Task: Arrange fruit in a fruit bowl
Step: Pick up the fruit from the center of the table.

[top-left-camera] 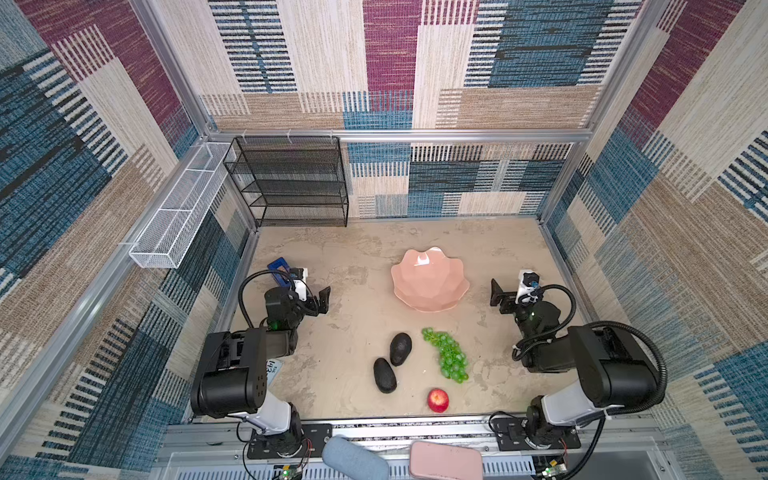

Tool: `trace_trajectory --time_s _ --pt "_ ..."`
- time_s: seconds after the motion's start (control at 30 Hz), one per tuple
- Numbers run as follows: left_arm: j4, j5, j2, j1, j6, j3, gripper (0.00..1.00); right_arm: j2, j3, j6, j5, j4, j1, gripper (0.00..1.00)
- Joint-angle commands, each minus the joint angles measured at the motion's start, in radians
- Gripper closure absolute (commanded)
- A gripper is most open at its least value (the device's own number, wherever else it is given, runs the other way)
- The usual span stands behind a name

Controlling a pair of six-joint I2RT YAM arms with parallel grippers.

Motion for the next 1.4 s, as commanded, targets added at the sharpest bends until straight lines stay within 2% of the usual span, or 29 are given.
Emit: trace_trajectory --time_s 0.0,0.8,0.87,0.97,1.07,1.13,1.2,1.23,1.3,1.37 --pt "0.031 0.005 -0.005 0.000 0.023 -0.008 0.01 0.001 0.005 0.015 -0.006 0.040 0.001 0.00" --pt "0.030 0.010 -0.004 0.005 0.019 -0.007 0.01 -0.001 0.002 0.014 -0.009 0.045 0.001 0.00" --pt "0.031 0.010 -0.003 0.005 0.019 -0.005 0.01 -0.044 0.048 0.008 -0.017 -0.065 0.003 0.00" --pt "0.031 0.010 -0.004 0.005 0.019 -0.007 0.01 -0.145 0.261 0.068 0.084 -0.517 0.002 0.00" --pt "0.033 -0.008 -0.008 0.006 0.008 -0.007 0.06 -0.202 0.348 0.158 0.091 -0.663 0.002 0.00" --pt "-0.071 -0.074 -0.077 0.010 -0.023 0.017 0.06 -0.228 0.382 0.270 0.110 -0.720 0.002 0.00" --pt "-0.298 -0.135 -0.197 0.011 -0.045 0.085 0.05 -0.254 0.406 0.427 0.161 -0.793 0.001 0.00" --pt "-0.369 -0.167 -0.256 0.012 -0.117 0.120 0.02 -0.261 0.405 0.422 0.141 -0.805 0.001 0.00" --pt "-0.263 -0.084 -0.325 0.015 -0.228 0.095 0.01 -0.266 0.379 0.387 0.068 -0.757 -0.001 0.00" --pt "-0.006 -0.033 -0.365 0.017 -0.400 0.018 0.01 -0.277 0.366 0.360 -0.007 -0.743 -0.001 0.00"
